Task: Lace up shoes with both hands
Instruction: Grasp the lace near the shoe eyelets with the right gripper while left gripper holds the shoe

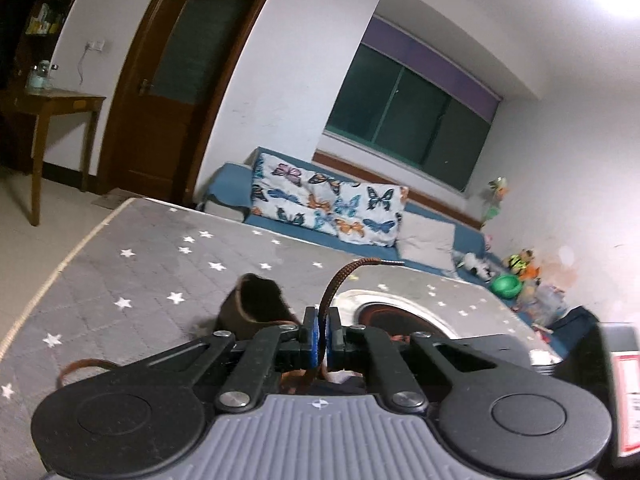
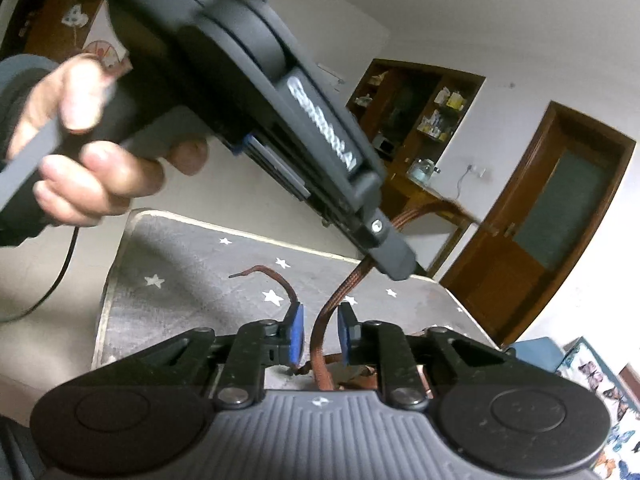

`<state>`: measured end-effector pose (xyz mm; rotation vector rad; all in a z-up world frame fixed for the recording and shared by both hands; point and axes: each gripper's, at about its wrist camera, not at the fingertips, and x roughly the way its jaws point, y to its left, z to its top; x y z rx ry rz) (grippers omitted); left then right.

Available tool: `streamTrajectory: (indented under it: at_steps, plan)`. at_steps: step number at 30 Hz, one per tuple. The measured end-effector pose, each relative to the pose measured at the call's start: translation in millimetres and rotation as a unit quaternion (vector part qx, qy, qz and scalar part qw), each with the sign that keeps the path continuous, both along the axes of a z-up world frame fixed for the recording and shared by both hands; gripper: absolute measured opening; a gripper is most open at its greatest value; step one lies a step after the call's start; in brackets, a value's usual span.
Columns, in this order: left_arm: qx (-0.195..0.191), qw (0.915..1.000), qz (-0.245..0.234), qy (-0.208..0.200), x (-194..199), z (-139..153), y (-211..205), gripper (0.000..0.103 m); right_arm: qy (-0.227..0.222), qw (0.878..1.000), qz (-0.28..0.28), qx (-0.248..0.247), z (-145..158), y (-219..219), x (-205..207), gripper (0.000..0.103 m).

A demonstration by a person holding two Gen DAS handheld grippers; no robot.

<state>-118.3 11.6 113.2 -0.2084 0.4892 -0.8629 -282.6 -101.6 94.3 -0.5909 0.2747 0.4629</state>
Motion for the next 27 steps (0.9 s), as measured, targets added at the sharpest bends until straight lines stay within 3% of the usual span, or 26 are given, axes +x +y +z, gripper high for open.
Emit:
streamTrajectory:
  at_steps: [3,8,12,16,22,25,27]
  plan:
    - [-0.006,1.0,-0.002,0.004,-2,1,1,0.004,0.007,1.0,-0.014,0.006,-3,-6,5,0.005]
    - [-0.007,0.9999,0.0,0.015,3,-4,0,0.004,0.012,0.999,-0.039,0.002,-3,-26,2,0.001]
    - [0.01,0.9997,0.002,0.023,4,-15,-8,0.004,0.011,0.998,-0.059,-0.015,-2,-44,-4,0.001]
    - [0.015,0.9983,-0.006,0.056,6,-40,-19,0.005,0.019,0.995,-0.08,-0.048,-9,-63,-13,0.001]
    - [0.02,0.9945,-0.016,0.102,8,-73,-34,0.004,0.063,0.989,-0.113,-0.067,-35,-86,-11,0.001]
    - [0.021,0.9943,-0.016,0.103,9,-78,-36,0.004,0.086,0.988,-0.11,-0.062,-39,-89,-9,0.007]
    - [0.017,0.9945,-0.017,0.102,10,-77,-35,0.004,0.097,0.988,-0.1,-0.062,-37,-89,-9,0.017]
